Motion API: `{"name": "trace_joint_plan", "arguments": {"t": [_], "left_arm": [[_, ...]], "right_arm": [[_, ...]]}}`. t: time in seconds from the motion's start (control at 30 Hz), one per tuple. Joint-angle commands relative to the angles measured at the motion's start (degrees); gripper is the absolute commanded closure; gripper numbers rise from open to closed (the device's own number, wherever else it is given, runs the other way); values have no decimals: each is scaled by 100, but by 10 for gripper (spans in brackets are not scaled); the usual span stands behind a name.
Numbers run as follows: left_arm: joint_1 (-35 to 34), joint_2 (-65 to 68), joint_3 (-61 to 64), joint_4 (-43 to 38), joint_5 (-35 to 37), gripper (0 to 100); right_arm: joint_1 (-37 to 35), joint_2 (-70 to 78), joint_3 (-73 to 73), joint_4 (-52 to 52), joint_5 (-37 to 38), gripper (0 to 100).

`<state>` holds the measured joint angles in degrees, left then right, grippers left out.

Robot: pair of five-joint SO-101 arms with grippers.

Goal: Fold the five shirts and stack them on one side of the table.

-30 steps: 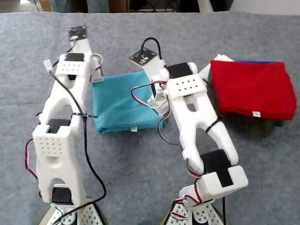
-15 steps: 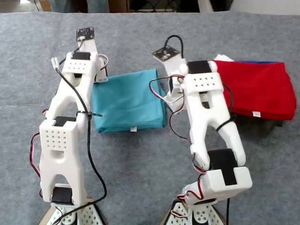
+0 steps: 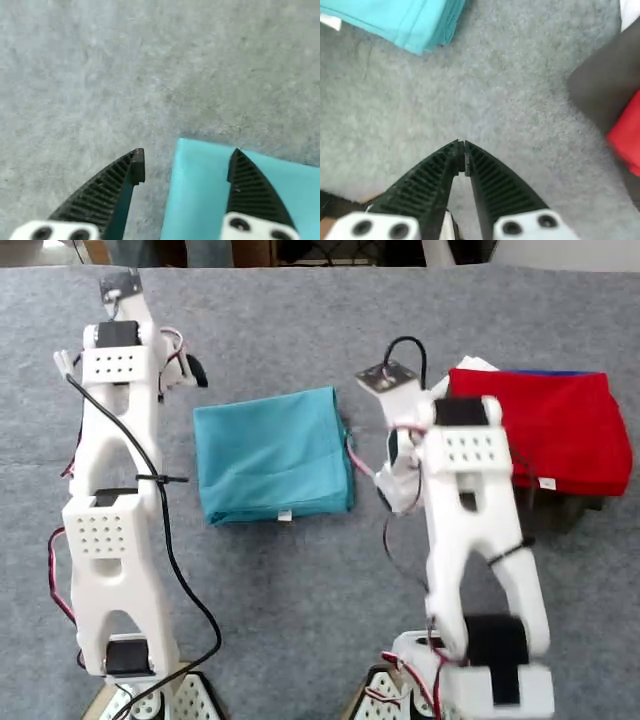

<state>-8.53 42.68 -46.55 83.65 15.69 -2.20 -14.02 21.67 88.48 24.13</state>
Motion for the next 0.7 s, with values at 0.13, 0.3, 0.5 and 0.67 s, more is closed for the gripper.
{"name": "trace_joint_plan", "arguments": {"t": [0.13,0.3,0.5,0.67], "left_arm": [[-57,-62,-523,782,176,700],[-48,-44,-637,941,475,700],[-22,211,-629,949,466,703],[31,475,-646,809,466,704]], "right_arm": [[-563,-1165,2009,-2391,-1670,954],[-1354,-620,1930,-3015,-2910,744],[-1521,664,1077,-3473,-4440,710],[-1530,1684,110,-3446,-5081,709]]}}
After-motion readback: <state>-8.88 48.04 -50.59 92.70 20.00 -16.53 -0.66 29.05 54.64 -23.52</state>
